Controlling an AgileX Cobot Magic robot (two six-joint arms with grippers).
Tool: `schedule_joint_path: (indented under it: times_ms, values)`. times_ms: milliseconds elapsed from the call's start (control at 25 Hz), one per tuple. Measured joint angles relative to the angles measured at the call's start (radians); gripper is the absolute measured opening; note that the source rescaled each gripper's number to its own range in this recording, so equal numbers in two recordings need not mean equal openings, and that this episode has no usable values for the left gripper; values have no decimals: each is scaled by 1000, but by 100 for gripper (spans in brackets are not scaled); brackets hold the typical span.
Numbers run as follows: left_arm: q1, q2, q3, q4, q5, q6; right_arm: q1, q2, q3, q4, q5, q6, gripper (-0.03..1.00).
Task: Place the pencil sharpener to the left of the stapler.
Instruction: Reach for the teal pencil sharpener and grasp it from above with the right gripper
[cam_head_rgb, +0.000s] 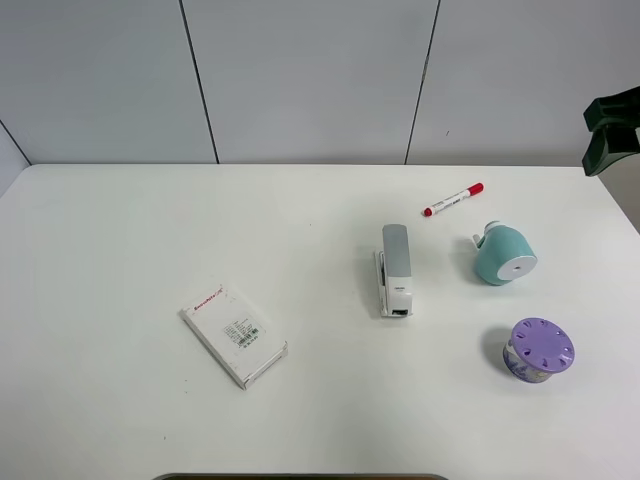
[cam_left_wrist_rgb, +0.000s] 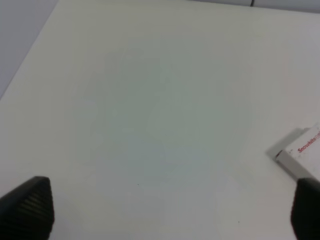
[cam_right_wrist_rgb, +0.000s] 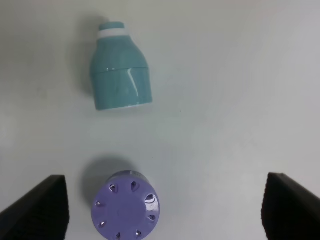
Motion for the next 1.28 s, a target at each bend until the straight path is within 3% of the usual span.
schedule_joint_path:
  times_ms: [320, 560, 760, 1280]
  values:
    - [0, 0, 0, 0, 0, 0, -15, 71, 0, 28, -2, -8, 31]
    - [0, 0, 0, 0, 0, 0, -19, 132, 0, 32, -3, -8, 72]
    - [0, 0, 0, 0, 0, 0, -19, 201, 0, 32, -3, -8, 96]
    - [0, 0, 0, 0, 0, 0, -19, 376, -1, 51, -137, -27, 100]
